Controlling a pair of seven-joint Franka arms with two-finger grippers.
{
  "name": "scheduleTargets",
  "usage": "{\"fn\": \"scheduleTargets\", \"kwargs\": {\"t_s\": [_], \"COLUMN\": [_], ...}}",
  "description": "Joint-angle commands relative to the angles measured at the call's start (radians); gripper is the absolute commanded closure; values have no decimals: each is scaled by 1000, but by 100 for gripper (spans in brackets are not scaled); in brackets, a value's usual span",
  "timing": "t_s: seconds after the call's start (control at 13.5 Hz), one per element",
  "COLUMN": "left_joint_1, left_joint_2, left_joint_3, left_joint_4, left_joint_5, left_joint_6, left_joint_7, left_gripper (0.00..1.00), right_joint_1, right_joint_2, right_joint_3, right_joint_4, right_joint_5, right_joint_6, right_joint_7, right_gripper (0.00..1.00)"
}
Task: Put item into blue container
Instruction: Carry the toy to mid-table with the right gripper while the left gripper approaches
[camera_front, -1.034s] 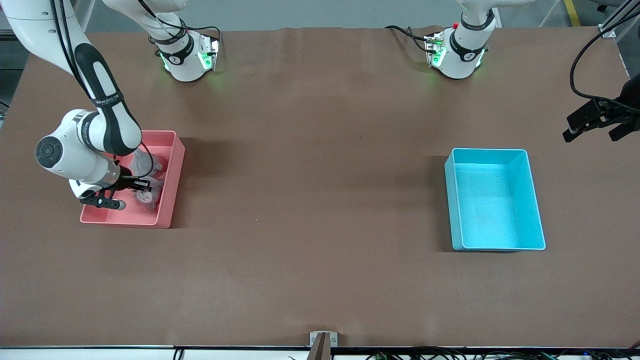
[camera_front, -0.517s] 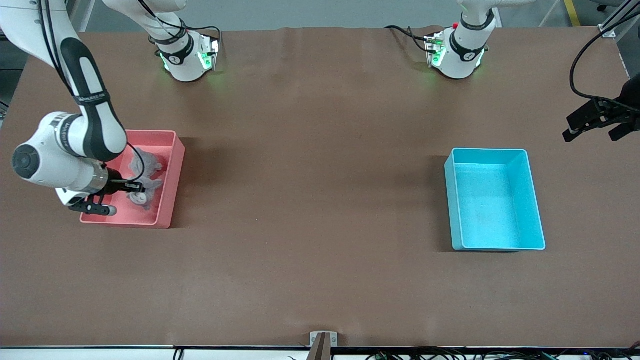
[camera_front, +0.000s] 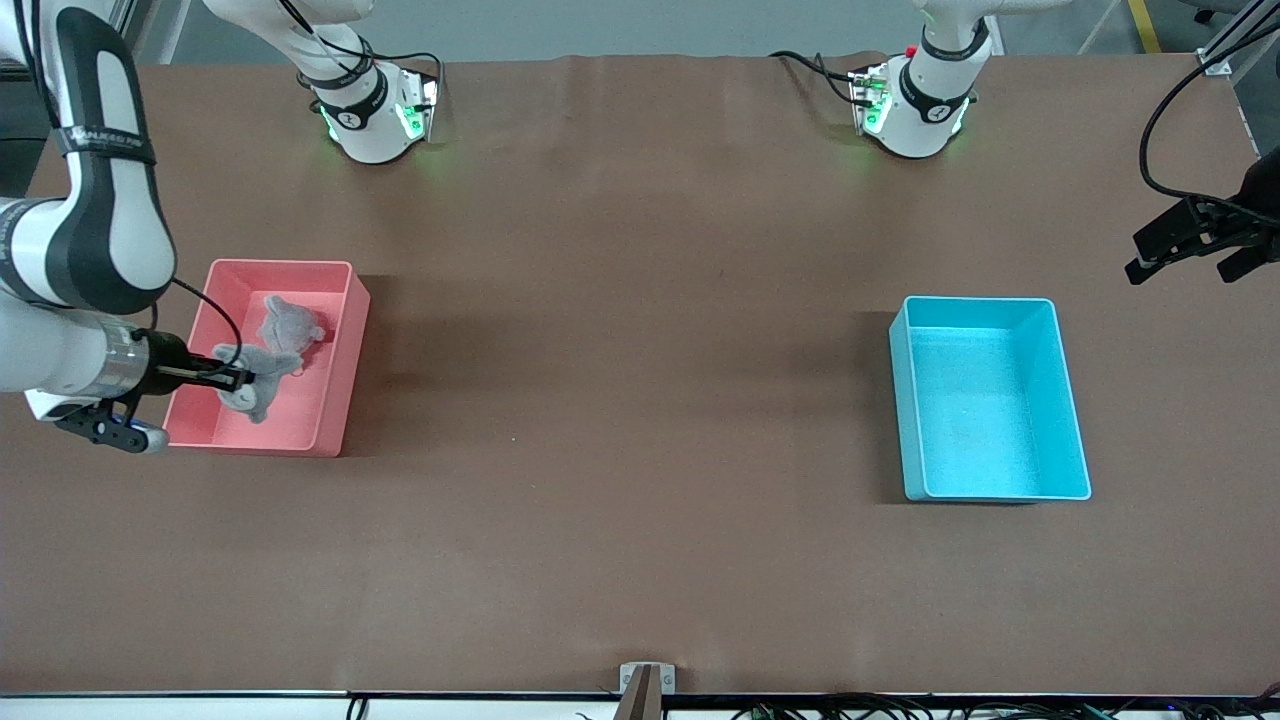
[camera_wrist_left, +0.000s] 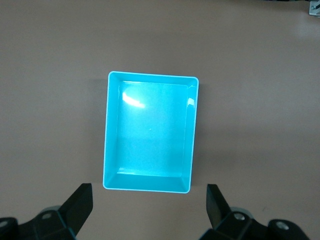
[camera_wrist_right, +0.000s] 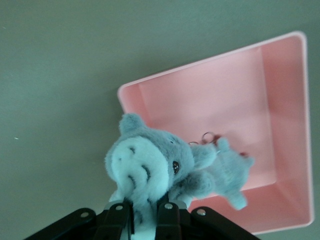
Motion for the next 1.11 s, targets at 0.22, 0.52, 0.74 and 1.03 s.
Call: {"fn": "scheduleTargets", "kwargs": {"t_s": [0.22,0.52,0.74,1.03], "left_joint_1": [12,13,13,-48], "left_joint_2": [3,4,13,87], "left_joint_3": [-5,-4,-8,-57], "left_joint_4": [13,4,0,0], "left_joint_5": [15,15,14,6], "left_joint_6": [-14,-21,-45,-45], "left_joint_7": [4,-10,-5,-72], "left_gripper": [0,0,0,0], "right_joint_1": [290,477,572,678], "right_joint_2": [12,111,212,386], "right_joint_3": [-2,-2,-2,-5], "right_joint_4": [1,4,74,244], "right_joint_5": [15,19,15,4], "right_joint_6": [112,304,364,385], "right_joint_7": [534,851,1019,1244], "right_gripper": [99,99,99,99]}}
